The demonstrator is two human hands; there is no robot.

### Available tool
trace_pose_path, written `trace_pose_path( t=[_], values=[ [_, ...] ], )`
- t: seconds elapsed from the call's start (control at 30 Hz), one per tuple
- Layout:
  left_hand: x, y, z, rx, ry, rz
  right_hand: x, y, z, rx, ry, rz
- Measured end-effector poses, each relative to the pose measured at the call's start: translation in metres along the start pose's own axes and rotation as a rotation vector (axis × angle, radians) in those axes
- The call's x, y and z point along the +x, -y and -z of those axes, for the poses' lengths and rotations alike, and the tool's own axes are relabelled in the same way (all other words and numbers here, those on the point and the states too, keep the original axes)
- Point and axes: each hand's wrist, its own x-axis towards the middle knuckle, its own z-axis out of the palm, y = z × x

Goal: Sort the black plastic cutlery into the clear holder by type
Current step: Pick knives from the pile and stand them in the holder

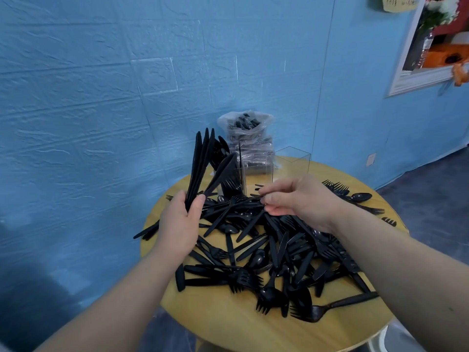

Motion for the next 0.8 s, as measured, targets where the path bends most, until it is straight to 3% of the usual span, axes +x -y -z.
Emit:
trace_pose_path(
  t=[0.17, 0.47, 0.63, 0.8],
  values=[
    [-0.015, -0.002, 0.0, -0.091, 0.03, -0.048, 0.009, 0.01, -0.01, 0.263, -0.101, -0.047],
    [-0.026, -0.002, 0.0, -0.154, 0.077, -0.079, 0.015, 0.022, -0.033, 0.495, -0.218, -0.102],
    [-0.025, -0.005, 0.001, -0.14, 0.094, -0.086, 0.013, 0.022, -0.035, 0.543, -0.154, -0.073],
    [-0.024, -0.005, -0.001, -0.125, 0.156, -0.086, 0.016, 0.019, -0.039, 0.494, -0.278, -0.089]
  ],
)
